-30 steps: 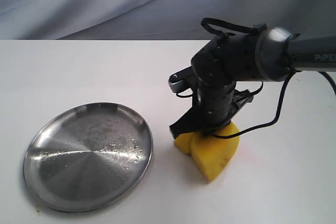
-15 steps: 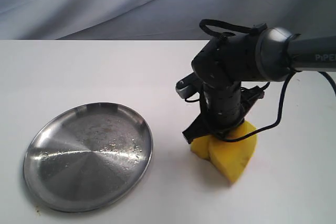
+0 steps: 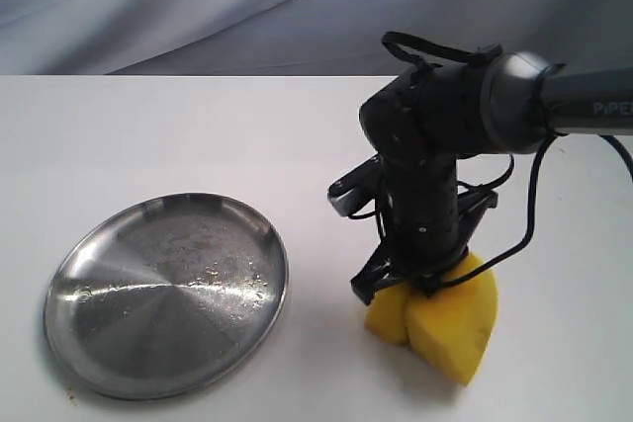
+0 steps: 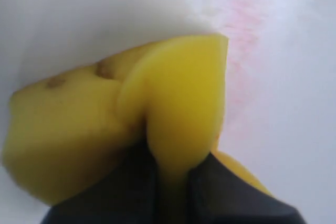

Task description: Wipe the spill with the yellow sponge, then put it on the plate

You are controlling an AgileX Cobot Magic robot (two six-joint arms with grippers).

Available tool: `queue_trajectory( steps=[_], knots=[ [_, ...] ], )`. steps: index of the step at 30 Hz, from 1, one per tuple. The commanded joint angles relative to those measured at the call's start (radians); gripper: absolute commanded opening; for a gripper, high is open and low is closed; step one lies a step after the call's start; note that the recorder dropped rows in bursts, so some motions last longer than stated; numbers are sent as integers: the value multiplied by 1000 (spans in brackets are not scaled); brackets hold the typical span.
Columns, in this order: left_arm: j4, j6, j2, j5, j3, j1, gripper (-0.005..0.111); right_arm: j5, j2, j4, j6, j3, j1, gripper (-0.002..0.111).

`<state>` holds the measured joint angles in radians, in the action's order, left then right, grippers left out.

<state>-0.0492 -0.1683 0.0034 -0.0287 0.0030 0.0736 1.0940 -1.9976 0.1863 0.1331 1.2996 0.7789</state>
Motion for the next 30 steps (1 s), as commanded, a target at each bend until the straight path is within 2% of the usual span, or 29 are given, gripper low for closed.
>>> queue_trajectory(
  steps=[1,4,6,11,21,30],
  knots=[
    [7,9,-3,5,-3,-4,0,-102,1,172,177,1,0,0],
    [7,9,-3,5,-3,-4,0,-257,1,48,182,1,0,0],
    [7,9,-3,5,-3,-4,0,-311,1,-63,120,1,0,0],
    [7,9,-3,5,-3,-4,0,-296,1,-302,-68,1,2,0],
    [7,9,-3,5,-3,-4,0,-349,-74,-301,-81,-93,16,0],
    [7,9,-3,5,-3,-4,0,-321,-84,-235,-45,-88,20,0]
  ],
)
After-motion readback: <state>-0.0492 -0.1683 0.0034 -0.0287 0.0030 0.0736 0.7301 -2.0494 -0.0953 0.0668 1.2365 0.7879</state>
